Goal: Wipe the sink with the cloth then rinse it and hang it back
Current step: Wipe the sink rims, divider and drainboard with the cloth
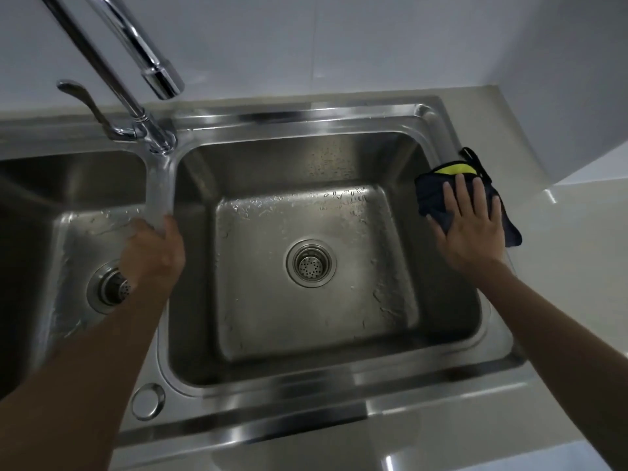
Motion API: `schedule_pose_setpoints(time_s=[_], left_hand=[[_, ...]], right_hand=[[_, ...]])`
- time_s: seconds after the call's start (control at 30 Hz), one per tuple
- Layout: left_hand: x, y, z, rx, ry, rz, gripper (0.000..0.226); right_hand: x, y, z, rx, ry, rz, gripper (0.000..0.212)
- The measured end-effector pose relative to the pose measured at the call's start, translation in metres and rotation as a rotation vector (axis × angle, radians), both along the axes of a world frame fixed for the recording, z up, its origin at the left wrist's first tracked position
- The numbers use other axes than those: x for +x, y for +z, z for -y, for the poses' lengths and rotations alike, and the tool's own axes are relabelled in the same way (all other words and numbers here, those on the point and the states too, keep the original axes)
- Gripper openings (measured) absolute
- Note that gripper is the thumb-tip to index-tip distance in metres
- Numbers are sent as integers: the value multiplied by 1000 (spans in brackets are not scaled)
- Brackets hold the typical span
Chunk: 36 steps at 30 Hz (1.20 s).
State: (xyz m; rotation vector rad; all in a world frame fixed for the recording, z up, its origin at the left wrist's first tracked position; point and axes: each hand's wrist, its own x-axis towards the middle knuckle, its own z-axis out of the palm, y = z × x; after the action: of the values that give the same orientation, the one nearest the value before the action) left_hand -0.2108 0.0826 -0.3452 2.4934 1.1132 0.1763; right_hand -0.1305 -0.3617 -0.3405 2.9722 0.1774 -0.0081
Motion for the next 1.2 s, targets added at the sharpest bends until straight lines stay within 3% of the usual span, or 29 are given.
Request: schedule_pose_setpoints(time_s=[0.2, 0.47, 0.83, 0.93, 1.2], left_hand=[[1, 1, 0, 5, 2, -67, 51], [1, 2, 2, 3, 18, -15, 54], [0, -7, -4, 17, -2, -18, 50], [1, -5, -3, 17, 15, -34, 50], [3, -11, -6, 87, -42, -48, 49]], right_hand=[[54, -4, -13, 20, 0, -10, 77], [6, -2, 12, -58, 82, -46, 81], [128, -7, -34, 19, 33, 26, 79], [149, -9, -45, 11, 19, -6, 70], [124, 3, -26, 13, 9, -3, 77]])
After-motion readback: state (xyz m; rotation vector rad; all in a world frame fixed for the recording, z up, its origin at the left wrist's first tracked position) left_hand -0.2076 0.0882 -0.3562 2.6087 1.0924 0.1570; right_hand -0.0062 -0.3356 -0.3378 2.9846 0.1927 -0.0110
